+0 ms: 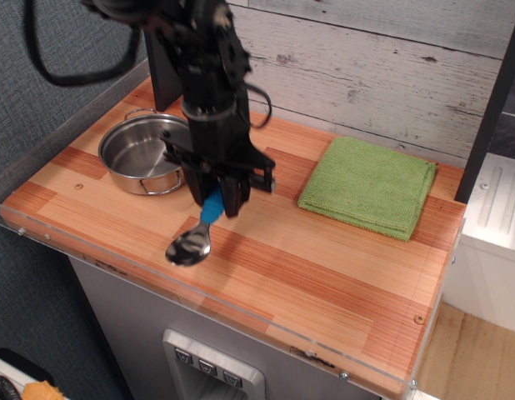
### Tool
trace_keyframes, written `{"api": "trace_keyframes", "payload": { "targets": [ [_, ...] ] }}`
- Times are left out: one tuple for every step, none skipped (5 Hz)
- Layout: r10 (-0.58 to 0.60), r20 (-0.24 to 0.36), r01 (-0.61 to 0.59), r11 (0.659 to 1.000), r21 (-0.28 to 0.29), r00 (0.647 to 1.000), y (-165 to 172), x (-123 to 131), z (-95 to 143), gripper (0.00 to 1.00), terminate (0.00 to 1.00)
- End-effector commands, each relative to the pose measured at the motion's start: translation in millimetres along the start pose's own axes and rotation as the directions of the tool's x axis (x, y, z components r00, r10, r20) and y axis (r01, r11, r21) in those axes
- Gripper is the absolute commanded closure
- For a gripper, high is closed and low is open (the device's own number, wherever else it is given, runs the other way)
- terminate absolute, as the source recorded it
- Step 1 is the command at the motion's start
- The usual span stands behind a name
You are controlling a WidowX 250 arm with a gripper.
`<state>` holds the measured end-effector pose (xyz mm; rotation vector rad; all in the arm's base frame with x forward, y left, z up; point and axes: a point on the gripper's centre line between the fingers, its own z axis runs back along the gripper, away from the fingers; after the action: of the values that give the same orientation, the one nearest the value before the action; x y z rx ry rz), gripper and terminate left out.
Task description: Move the spoon and place it on the cloth
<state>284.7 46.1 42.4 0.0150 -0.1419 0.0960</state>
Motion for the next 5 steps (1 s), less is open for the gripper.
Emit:
{"api": "trace_keyframes", "payload": {
  "targets": [
    [0.39,0.122,-0.394,0.919,0.015,0.913,-16,24,40,1.0,0.0],
    [0.535,0.135,-0.547,0.833,0.08,0.834,-30,39,40,1.0,0.0],
    [0.671,0.08,-0.675,0.737,0.032,0.737,-40,55,33,1.0,0.0],
    [0.76,0.095,-0.764,0.645,0.022,0.644,-50,66,25,1.0,0.0],
    [0.746,0.105,-0.752,0.658,0.04,0.658,-67,78,17,1.0,0.0]
  ]
}}
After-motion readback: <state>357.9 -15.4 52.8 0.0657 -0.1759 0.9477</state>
